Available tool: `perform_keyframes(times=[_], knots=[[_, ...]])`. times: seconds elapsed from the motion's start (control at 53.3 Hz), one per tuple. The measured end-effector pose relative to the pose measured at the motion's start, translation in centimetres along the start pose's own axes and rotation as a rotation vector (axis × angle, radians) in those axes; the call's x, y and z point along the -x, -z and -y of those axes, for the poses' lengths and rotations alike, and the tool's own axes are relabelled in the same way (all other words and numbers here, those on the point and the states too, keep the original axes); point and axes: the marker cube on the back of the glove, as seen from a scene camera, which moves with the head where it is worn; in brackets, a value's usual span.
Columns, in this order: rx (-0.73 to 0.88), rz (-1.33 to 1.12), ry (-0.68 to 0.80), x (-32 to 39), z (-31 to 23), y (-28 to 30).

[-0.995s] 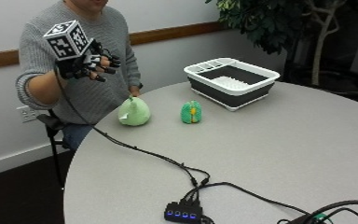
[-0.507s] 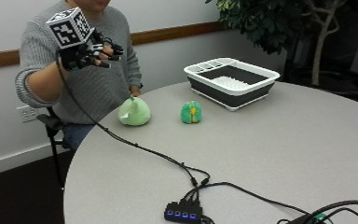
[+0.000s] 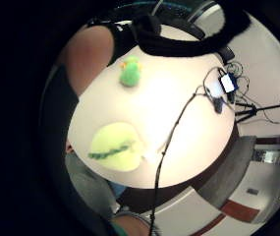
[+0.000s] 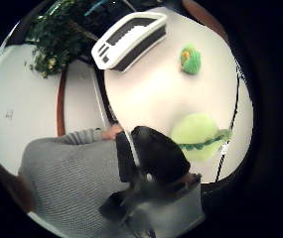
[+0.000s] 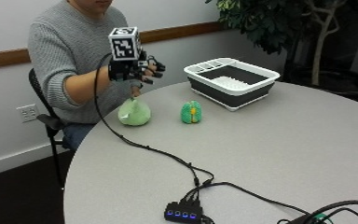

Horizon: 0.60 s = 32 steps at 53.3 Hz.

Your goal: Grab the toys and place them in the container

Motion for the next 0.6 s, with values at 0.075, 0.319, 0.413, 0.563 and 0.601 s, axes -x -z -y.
perform_keyframes(times=[0.075,0.319,0.413,0.563,0.601], knots=[[0.108,-0.028,-0.047,-0.7,-0.7,-3.9],[0.304,-0.007,-0.101,-1.4,-5.2,-15.3],[0.283,-0.041,-0.085,-1.3,-4.9,-15.1],[0.105,-0.031,-0.031,-1.2,-3.3,-13.5],[0.055,0.016,-0.021,-2.2,-2.0,-11.4]])
